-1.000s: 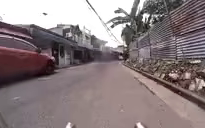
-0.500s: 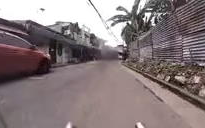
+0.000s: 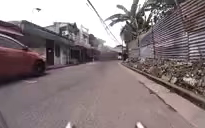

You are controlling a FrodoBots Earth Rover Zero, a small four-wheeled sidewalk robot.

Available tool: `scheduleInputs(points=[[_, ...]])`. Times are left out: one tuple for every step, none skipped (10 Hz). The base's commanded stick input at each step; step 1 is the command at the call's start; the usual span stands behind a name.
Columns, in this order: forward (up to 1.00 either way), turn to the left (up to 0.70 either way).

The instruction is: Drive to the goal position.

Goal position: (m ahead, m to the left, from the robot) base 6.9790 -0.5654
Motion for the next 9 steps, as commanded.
scheduleInputs(points=[[0.70,0.00],[0.70,0.00],[0.70,-0.01],[0.70,-0.08],[0.70,-0.14],[0.70,-0.08],[0.70,0.00],[0.70,0.00],[0.70,0.00]])
